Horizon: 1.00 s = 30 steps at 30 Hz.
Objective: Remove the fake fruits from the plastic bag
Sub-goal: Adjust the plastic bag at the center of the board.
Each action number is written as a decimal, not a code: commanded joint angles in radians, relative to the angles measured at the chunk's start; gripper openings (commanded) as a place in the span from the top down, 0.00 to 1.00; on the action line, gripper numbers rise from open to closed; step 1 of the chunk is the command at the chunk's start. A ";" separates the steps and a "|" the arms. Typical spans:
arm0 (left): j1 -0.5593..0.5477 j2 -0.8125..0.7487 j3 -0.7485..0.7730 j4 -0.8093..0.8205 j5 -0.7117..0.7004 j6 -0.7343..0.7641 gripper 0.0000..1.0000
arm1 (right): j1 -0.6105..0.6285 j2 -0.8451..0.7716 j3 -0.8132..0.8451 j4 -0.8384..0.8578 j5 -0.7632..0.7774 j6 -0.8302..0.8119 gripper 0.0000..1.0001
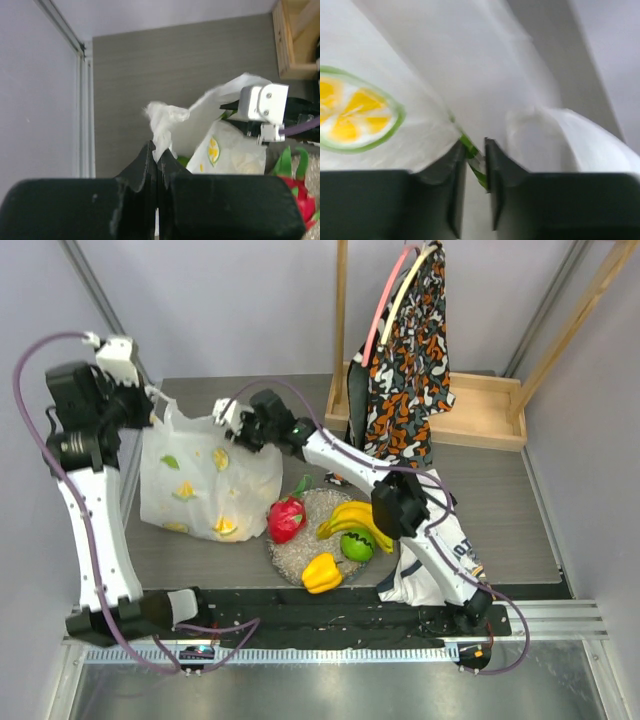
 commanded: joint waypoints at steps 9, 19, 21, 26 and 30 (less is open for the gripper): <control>0.005 0.304 0.546 0.316 0.053 -0.138 1.00 | -0.218 -0.173 -0.064 0.372 0.105 0.120 0.99; 0.004 -0.136 -0.247 0.184 0.209 0.128 1.00 | 0.017 -0.542 -0.807 0.231 -0.156 0.048 0.98; 0.004 -0.181 -0.353 0.089 0.212 0.158 1.00 | 0.051 -0.548 -0.853 0.115 -0.191 -0.004 0.87; 0.004 -0.255 -0.421 -0.184 0.142 0.291 1.00 | 0.072 -0.496 -0.711 -0.111 -0.210 0.026 0.47; 0.004 -0.345 -0.460 -0.276 0.087 0.359 1.00 | 0.027 -0.542 -0.594 -0.190 -0.320 0.093 0.44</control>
